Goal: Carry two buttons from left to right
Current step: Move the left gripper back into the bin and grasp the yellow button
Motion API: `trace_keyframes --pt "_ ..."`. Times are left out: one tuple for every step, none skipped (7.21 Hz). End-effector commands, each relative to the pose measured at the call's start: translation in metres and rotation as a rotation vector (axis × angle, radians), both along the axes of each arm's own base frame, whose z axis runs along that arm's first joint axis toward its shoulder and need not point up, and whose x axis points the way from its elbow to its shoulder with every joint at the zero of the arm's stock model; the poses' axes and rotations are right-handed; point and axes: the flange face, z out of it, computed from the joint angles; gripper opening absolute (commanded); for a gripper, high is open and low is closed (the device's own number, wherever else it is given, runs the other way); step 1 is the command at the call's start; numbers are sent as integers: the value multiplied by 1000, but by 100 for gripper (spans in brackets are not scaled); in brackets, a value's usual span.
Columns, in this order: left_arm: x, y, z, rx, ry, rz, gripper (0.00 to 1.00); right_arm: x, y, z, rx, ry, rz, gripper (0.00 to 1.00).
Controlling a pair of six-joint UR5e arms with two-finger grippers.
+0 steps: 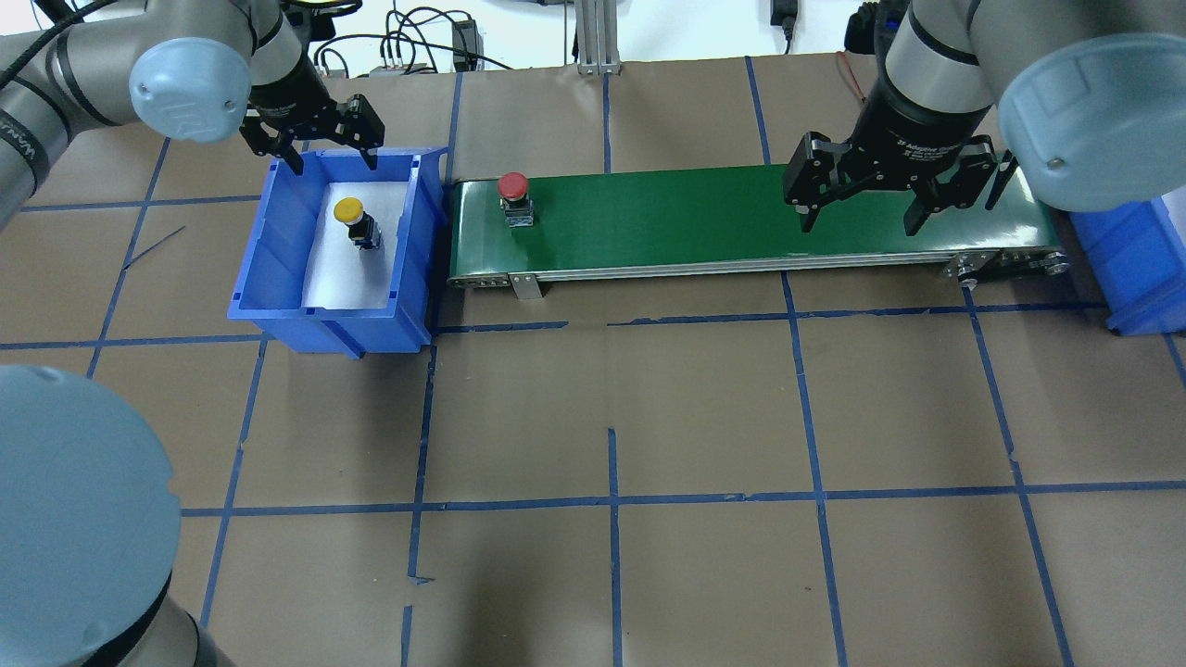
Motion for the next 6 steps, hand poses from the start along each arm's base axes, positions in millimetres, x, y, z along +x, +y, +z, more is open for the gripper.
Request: trace_keyframes --pt "15 -3 -38 59 13 95 100 -1 0 -1 2 2 0 100" --pt "12 8 -60 89 28 97 100 0 0 0 1 2 0 100" --pt "11 6 -67 48 35 88 100 0 0 -1 2 0 2 100" --pt "11 4 -72 52 41 91 100 0 0 0 1 0 2 100" --pt "11 6 -78 62 42 90 90 0 0 -1 2 0 2 100" --pt "11 5 -76 58 43 88 72 0 0 -1 2 0 2 100"
